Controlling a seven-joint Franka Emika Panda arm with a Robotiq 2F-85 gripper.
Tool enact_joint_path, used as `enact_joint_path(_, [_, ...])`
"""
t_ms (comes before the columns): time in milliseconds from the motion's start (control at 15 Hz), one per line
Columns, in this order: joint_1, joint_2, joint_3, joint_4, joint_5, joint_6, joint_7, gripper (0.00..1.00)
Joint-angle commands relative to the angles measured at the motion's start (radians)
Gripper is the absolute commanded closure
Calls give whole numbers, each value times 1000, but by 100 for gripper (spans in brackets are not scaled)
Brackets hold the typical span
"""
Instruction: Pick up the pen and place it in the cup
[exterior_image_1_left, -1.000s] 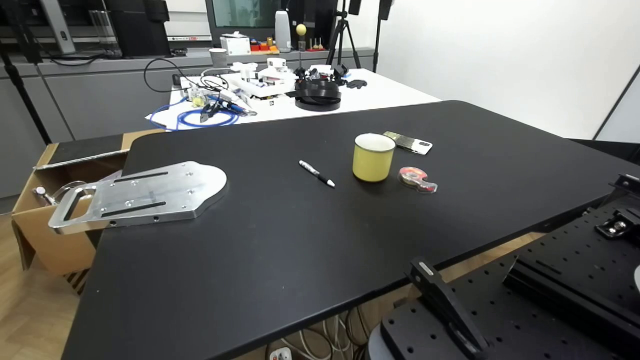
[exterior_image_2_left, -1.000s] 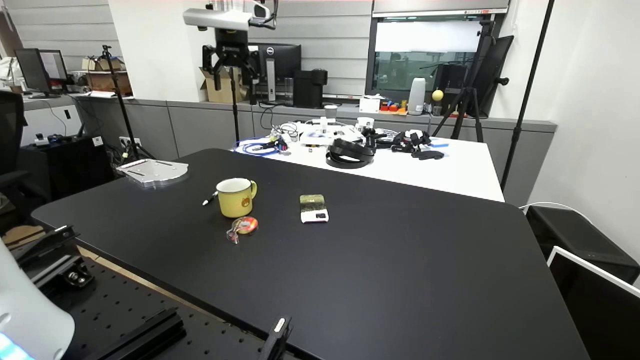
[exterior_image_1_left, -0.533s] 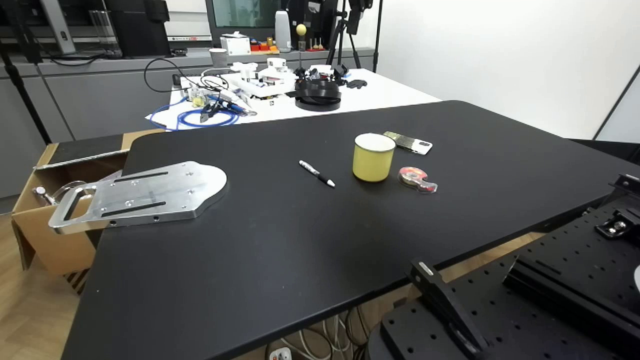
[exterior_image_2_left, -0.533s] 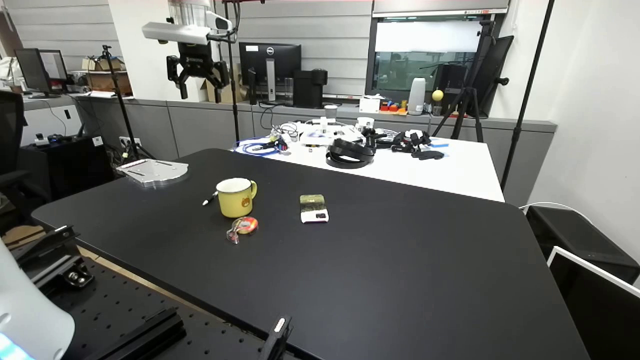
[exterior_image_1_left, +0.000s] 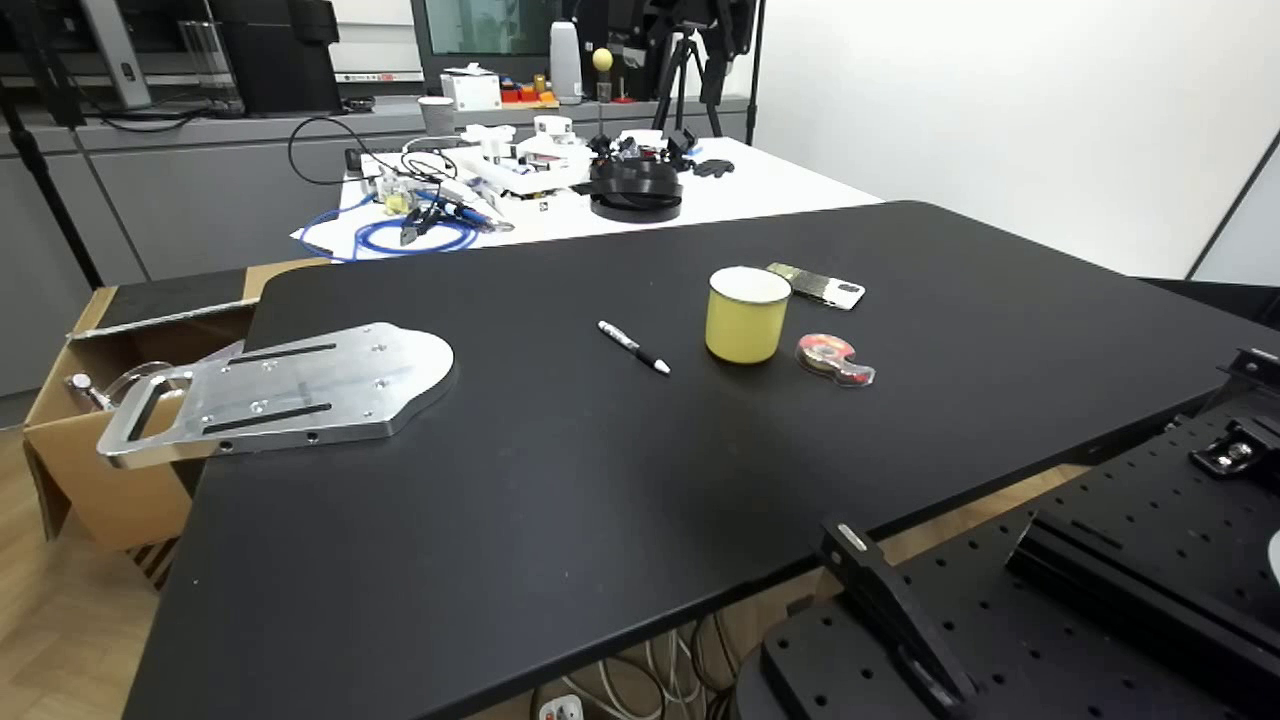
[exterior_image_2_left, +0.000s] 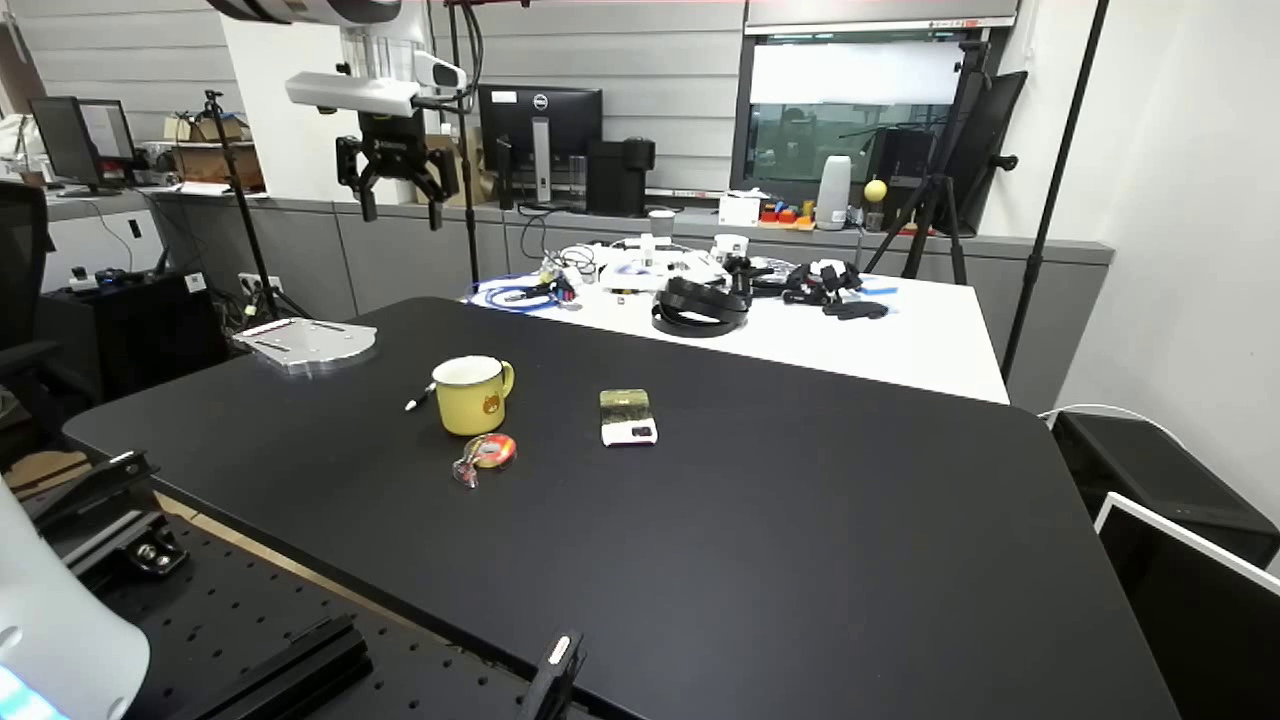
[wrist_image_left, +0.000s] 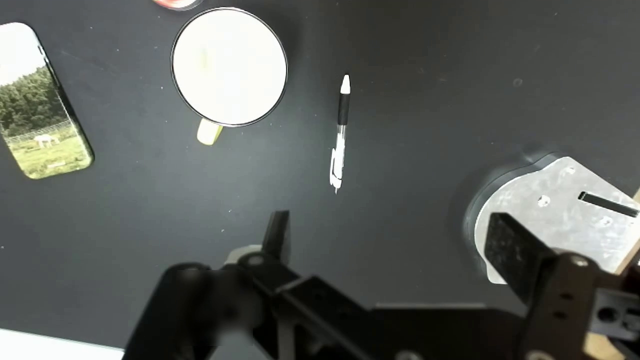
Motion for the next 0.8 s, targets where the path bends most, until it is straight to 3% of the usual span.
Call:
enact_joint_path(0, [-2,-1,3,2,-1,-3,1,0])
enact_joint_path(533, [-2,-1,3,2,-1,-3,1,0])
enact_joint_path(733, [10,41,-2,-6,-92,60,76,0])
